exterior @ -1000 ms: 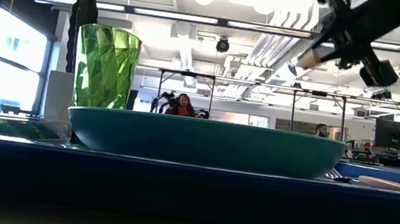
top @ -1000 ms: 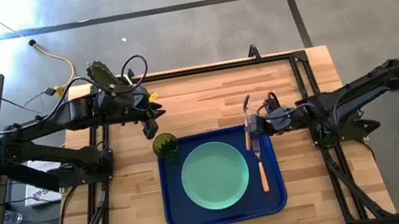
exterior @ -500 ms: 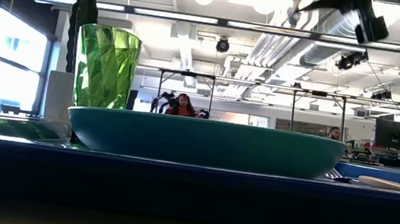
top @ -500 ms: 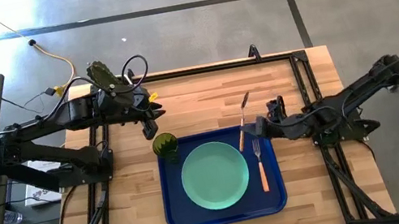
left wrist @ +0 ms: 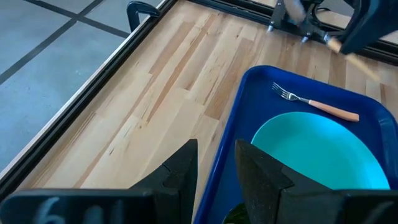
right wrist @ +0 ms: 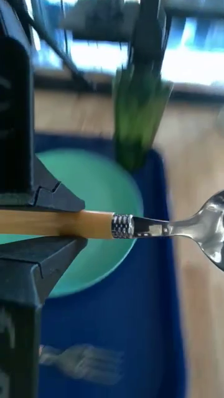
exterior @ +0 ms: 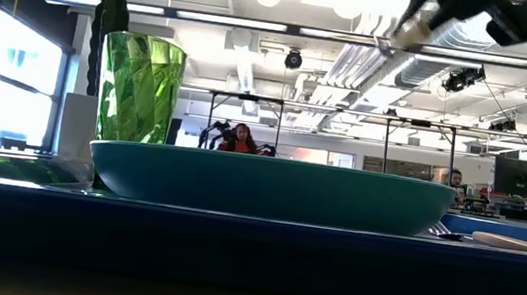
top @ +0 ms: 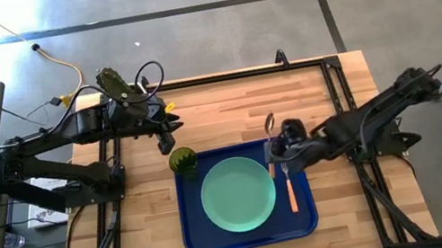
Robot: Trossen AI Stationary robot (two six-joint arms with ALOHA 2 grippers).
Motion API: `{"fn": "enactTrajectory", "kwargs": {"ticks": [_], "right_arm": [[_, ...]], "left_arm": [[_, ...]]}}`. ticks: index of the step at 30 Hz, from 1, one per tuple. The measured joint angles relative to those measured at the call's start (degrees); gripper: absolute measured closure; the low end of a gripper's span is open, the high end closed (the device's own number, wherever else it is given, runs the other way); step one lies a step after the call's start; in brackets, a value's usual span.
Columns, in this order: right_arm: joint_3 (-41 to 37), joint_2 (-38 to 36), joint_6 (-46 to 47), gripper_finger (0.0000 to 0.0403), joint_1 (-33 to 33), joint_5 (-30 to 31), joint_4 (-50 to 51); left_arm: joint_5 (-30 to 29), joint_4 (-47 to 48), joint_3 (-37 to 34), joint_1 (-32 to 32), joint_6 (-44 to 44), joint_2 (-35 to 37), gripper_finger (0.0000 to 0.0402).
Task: Pick and place plate/cup/fork/spoon on tray
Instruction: Put the orange spoon on the blue tray to the left of the yellow fork
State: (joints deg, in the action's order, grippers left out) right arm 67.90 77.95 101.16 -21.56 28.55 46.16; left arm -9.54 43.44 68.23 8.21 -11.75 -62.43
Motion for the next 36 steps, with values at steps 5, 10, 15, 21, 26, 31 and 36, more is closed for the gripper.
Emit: {"fn": "enactTrajectory", "kwargs": {"ticks": [5,10,15,21,26,31,36], "right_arm": [[1.57,6.42,6.51,0.0375,0.00,-9.09,5.32],[1.57,10.62,8.77,0.0375,0.00,-15.40,5.41],[1.59,13.48,10.58,0.0375,-0.64,-19.19,5.41],[1.59,16.52,14.63,0.0375,-2.64,-22.88,5.46],[1.61,18.77,16.92,0.0375,-3.78,-23.50,5.09],[1.61,21.26,15.99,0.0375,-3.72,-25.59,4.46],[1.61,23.71,15.17,0.0375,-3.64,-25.65,3.70]], "left_arm": [[-0.02,0.08,0.00,0.01,0.00,0.00,0.0304],[-0.01,0.22,0.00,0.01,0.00,0.00,0.0304],[-0.01,0.22,0.00,0.01,-0.02,0.00,0.0304],[0.00,0.20,0.00,0.01,-0.04,0.00,0.0304],[-0.02,0.18,0.00,-0.01,-0.05,0.00,0.0304],[-0.02,0.15,0.00,-0.01,-0.09,0.00,0.0304],[-0.02,0.15,0.00,-0.01,-0.09,0.00,0.0304]]}}
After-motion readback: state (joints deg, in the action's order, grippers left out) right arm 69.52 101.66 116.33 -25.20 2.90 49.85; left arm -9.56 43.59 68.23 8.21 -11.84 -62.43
